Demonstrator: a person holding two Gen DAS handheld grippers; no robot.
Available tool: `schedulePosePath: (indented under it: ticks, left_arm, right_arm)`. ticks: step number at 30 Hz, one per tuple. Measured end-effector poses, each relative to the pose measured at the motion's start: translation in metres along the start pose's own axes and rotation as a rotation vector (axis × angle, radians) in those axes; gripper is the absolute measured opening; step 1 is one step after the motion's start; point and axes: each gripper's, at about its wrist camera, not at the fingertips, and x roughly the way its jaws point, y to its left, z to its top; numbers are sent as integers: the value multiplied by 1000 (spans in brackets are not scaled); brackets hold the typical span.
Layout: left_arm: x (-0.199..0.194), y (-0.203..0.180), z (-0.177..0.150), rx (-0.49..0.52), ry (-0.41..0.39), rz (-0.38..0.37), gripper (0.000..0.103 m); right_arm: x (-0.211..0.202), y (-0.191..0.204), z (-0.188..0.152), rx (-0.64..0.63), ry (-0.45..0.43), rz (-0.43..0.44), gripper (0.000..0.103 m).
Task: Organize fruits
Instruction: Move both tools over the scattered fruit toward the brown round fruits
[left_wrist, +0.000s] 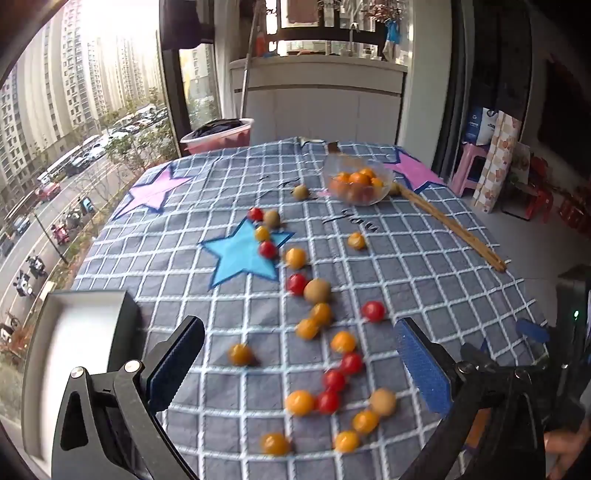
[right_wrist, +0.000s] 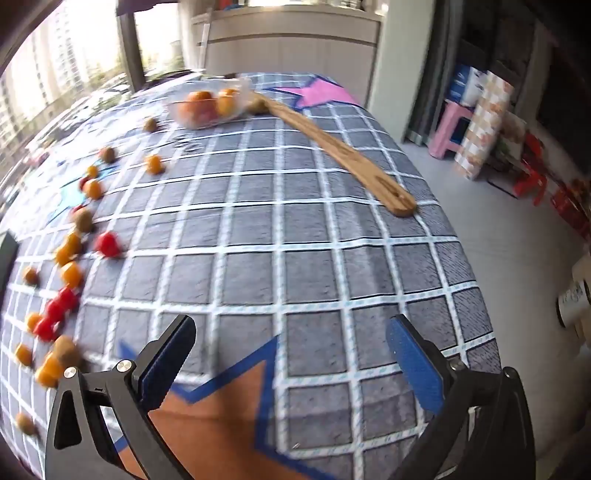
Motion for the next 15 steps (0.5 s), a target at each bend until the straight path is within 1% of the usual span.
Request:
schedulePosePath:
  ticks: [3,5,6,9,11,13,15]
  left_arm:
    - [-2,27,-30,-54,49,41,103]
    - [-3,38,-48,-73,70,78,103]
    - [-6,40,-57,-81,80,81,103]
    - [-9,45,-82,-102,105,66,103]
    - [-8,41,-95,-89,120,67,103]
    - [-4,36,-104,-76,134,80,103]
    - [-6,33,-114,-74,139,76,103]
  right_arm:
    - [-7,13,-4,-37,19,79,103]
    - [-12,24,-10,-51,28,129,103]
    - [-15,30,-13,-61,31,143,103]
    - [-18,43,-17,-96,37,173,103]
    - [-20,48,-21,-110,46,188,103]
    - [-19,52,-21,-126,54,190,103]
    - [-20,56,-24,-138,58,190,103]
